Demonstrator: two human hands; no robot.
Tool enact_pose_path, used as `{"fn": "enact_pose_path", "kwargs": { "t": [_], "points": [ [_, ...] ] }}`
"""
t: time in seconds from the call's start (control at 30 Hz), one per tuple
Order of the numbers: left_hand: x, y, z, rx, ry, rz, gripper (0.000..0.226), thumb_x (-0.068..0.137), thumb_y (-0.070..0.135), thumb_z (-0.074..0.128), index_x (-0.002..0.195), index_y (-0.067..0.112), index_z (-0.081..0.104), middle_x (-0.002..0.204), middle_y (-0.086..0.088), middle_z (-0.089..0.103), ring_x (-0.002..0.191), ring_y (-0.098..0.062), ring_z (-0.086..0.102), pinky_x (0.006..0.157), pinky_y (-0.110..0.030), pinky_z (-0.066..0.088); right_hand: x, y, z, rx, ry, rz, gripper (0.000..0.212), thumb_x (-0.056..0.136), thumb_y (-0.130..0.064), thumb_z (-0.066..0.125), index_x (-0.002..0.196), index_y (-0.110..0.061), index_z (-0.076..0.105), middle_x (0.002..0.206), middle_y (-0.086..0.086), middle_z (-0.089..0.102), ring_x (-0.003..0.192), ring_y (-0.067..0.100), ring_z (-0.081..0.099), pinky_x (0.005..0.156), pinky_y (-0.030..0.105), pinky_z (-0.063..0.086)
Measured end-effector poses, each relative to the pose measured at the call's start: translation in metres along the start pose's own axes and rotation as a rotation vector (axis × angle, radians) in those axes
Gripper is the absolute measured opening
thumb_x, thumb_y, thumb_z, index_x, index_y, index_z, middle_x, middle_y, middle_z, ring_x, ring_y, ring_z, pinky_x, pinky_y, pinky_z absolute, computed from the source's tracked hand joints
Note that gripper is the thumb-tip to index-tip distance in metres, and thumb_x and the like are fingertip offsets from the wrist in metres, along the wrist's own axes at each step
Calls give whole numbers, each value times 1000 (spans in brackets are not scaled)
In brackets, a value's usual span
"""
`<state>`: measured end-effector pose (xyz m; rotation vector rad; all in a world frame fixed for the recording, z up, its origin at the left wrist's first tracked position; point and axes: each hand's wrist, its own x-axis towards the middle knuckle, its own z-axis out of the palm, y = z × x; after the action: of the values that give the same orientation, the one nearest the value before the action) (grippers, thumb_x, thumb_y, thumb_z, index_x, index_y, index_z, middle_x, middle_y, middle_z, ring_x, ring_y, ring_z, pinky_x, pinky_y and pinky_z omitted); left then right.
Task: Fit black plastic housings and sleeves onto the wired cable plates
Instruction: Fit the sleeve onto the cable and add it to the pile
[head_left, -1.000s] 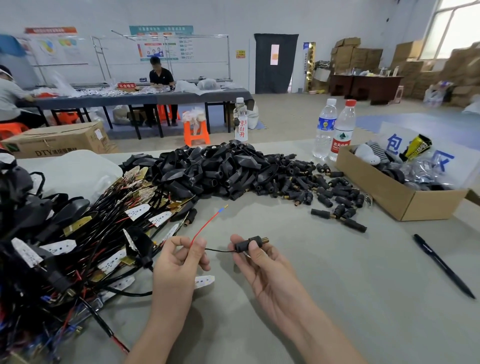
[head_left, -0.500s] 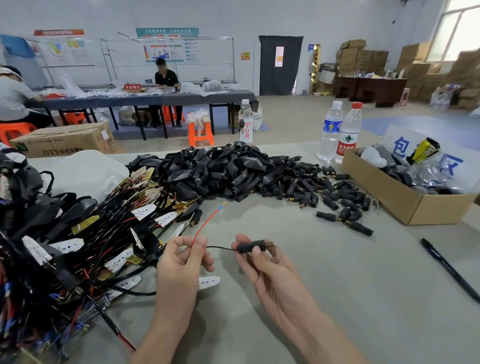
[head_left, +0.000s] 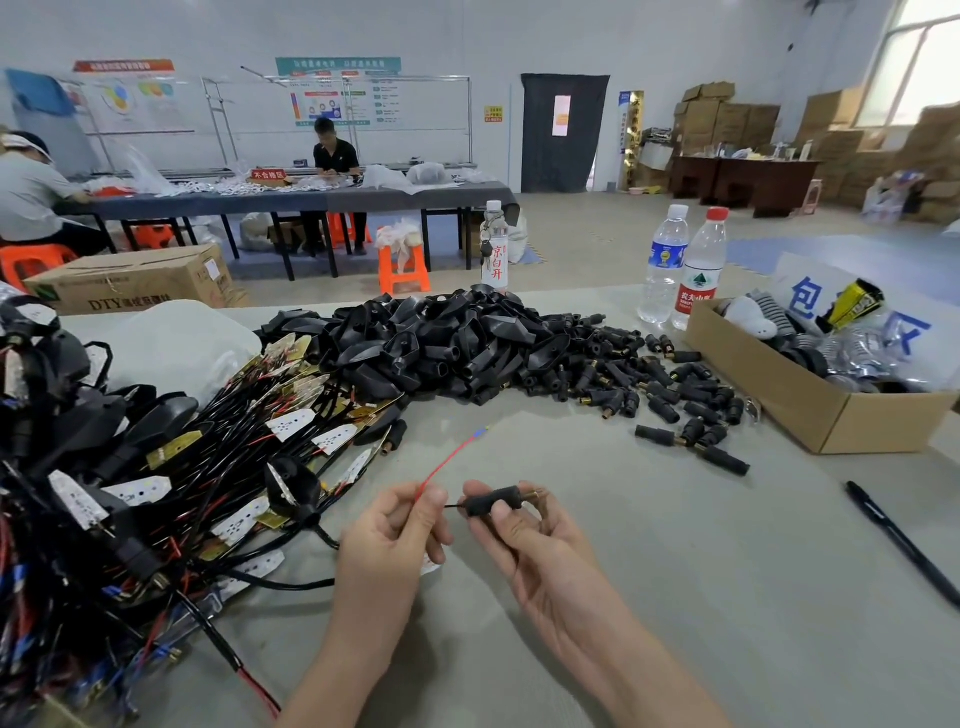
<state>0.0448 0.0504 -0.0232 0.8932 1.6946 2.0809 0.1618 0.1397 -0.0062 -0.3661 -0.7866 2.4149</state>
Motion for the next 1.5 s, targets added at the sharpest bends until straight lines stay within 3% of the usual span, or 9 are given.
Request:
{"fn": "enact_pose_path", "kwargs": {
  "t": [0.17,0.27,0.37,0.5,0.63,0.77,0.9,1.2,1.5],
  "points": [
    [-2,-1,4,3,-26,29,24,87,30,62,95,7,60,61,-9,64,52,-16,54,53,-21,47,3,12,-2,-146,19,-15,21,90,8,58,105,-5,50,104,25,70,97,33,71,77,28,58],
    [-2,0,1,93,-17,60,11,91,36,58,87,26,62,60,-10,64,52,-17,54,54,-22,45,4,15,-3,-285,4,-12,18,97,-4,56,115,0,55,112,23,71,106,33,70,78,26,58],
    [-4,-4,1,231,-25,130,18,98,43,50,92,38,66,59,-9,60,53,-18,57,54,-20,44,3,13,0,-253,40,11,30,100,-21,51,119,1,60,109,21,73,102,31,72,74,26,58],
    [-3,-2,1,225,19,143,23,96,46,47,101,44,69,88,10,69,78,-10,68,68,-16,51,1,5,2,-251,92,18,32,104,-25,45,118,-5,65,107,22,73,96,31,73,73,29,60],
    [5,0,-8,37,4,102,22,95,33,58,113,34,70,76,1,65,80,-10,63,86,-23,51,2,-2,4,-220,123,1,30,106,-22,39,117,-9,63,102,20,75,83,30,74,69,30,62],
    [8,0,-10,-84,-13,-1,32,85,56,62,83,25,68,67,1,57,72,-16,57,82,-34,45,3,-2,5,-191,147,-7,30,106,-23,39,121,-10,61,100,23,74,80,31,74,66,29,61],
    [7,-2,-11,-93,-153,-74,25,81,38,60,64,21,52,74,-5,55,82,-22,57,88,-40,41,4,-3,3,-137,172,-1,32,107,-25,37,122,-9,60,101,25,73,76,27,74,68,29,62],
    [-2,9,-4,76,-256,-81,26,85,26,46,68,18,65,80,9,67,73,-1,57,65,-11,40,8,-7,-4,-53,206,24,35,108,-27,35,121,-7,62,103,25,73,80,27,75,62,26,60],
    [-5,15,1,101,-287,-44,28,84,19,44,65,17,63,75,6,66,74,-4,59,67,-10,41,8,-7,-6,-53,202,30,35,108,-27,35,120,-8,63,105,23,73,78,23,75,62,24,59]
  ]
}}
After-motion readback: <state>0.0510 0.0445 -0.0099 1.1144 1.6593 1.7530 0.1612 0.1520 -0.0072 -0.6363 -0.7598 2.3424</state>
